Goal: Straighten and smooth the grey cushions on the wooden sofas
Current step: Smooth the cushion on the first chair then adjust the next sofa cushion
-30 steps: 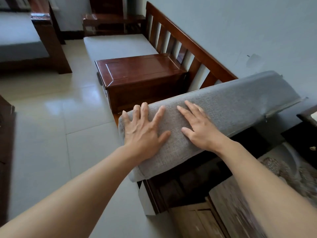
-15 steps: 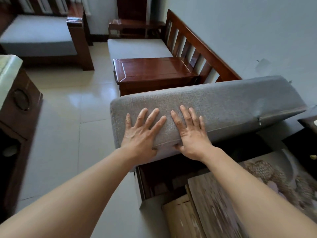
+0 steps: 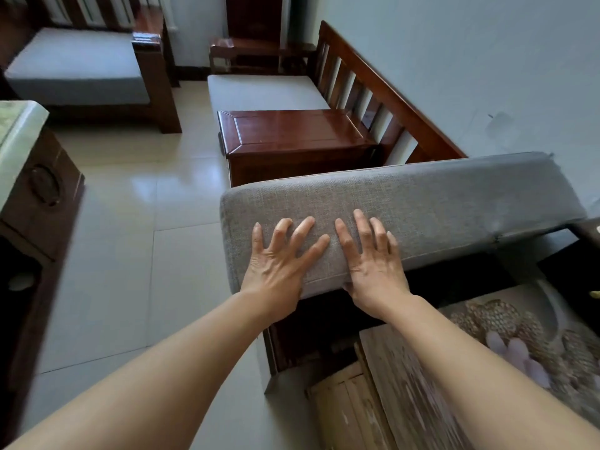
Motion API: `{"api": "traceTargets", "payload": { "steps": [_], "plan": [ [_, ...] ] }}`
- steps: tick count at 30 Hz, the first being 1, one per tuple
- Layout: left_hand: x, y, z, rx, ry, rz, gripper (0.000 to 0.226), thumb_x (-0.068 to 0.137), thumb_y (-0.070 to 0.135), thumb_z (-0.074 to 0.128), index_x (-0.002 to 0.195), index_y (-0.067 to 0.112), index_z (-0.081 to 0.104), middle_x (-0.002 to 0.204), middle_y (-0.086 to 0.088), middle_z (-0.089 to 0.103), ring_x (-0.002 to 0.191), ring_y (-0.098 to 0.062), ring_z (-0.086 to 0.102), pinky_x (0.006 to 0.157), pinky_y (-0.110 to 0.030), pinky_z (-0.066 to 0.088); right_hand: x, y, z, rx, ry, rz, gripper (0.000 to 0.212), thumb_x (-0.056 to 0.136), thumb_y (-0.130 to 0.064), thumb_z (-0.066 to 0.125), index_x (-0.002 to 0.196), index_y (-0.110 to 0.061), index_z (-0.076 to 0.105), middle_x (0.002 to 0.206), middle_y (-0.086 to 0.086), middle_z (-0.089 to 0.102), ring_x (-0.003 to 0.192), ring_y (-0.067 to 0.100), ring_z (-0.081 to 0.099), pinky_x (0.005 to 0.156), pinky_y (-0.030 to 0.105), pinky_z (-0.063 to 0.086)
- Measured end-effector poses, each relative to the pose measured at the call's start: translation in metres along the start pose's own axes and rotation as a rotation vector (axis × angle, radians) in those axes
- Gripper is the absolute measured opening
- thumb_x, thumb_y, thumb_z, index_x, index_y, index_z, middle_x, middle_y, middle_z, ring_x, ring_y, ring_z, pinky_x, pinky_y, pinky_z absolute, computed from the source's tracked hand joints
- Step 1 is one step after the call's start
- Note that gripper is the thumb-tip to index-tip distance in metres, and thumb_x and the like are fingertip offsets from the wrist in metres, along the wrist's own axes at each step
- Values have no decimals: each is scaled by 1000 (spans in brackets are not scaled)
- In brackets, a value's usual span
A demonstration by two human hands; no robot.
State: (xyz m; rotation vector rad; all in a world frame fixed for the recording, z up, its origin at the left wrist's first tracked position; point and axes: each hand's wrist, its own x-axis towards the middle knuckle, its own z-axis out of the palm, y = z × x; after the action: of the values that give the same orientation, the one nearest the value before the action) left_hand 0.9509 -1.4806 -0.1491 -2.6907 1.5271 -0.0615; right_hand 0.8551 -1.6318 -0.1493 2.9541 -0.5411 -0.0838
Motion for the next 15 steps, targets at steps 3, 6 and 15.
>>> {"api": "traceTargets", "payload": {
  "steps": [3, 6, 15],
  "plan": [
    [10, -4, -5, -61, 24, 1, 88, 82, 55, 57, 146, 36, 0, 152, 0, -15, 136, -29, -9, 109, -64, 0, 11, 6, -7, 23, 50, -27, 116, 65, -30, 77, 143, -26, -8, 148, 12, -9, 134, 35, 1, 112, 49, 13],
    [15, -9, -7, -108, 73, -11, 82, 80, 58, 56, 144, 36, 11, 155, 2, -5, 136, -27, -4, 111, -61, 4, 21, 0, -14, 32, 21, -66, 111, 75, -41, 68, 148, -20, -14, 146, 13, -20, 136, 33, -12, 116, 46, -2],
    [53, -68, -37, -301, 124, -293, 92, 75, 67, 59, 146, 24, 20, 153, -3, 15, 139, -25, 13, 111, -50, 10, 36, 0, -36, 77, -62, -98, 127, 53, -77, 66, 144, -24, -5, 147, 7, -8, 139, 28, -6, 117, 45, 6]
  ]
}}
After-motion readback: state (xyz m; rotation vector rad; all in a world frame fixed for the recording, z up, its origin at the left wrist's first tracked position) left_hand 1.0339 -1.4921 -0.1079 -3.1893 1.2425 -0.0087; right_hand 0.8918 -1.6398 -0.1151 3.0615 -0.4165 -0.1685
